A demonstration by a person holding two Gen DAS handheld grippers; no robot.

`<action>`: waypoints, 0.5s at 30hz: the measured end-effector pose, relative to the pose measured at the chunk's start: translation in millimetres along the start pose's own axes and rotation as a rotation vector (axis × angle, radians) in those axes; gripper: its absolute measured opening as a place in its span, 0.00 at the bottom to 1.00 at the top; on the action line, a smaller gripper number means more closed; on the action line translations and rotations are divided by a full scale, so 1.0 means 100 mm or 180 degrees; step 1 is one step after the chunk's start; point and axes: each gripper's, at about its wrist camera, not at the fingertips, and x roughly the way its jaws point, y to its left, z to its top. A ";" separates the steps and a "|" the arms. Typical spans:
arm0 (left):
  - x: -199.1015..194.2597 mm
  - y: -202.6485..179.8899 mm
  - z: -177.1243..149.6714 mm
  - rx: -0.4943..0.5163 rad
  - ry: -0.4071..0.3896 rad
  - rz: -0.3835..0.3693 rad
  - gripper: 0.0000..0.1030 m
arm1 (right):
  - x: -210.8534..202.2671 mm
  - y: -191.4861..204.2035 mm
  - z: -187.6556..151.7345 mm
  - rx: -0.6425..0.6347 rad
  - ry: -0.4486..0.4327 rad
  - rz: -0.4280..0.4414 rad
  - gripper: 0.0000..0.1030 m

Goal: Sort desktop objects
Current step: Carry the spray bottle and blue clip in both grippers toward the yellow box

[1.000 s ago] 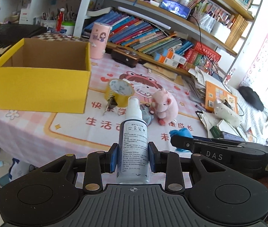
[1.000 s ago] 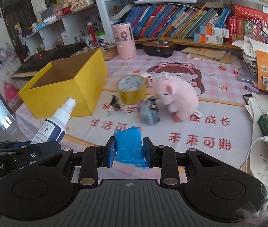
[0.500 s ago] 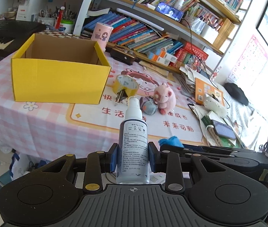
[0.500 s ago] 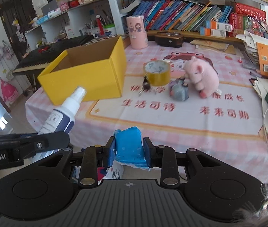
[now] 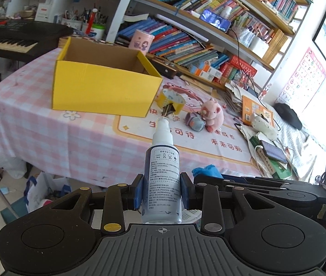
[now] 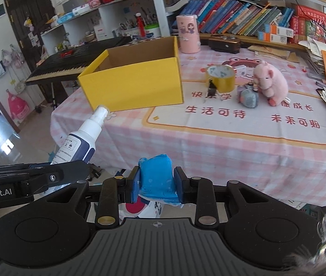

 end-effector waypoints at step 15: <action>-0.24 0.28 -0.03 -0.0160 -0.0145 0.0113 0.30 | 0.10 0.36 0.03 -0.0174 0.0026 0.0080 0.28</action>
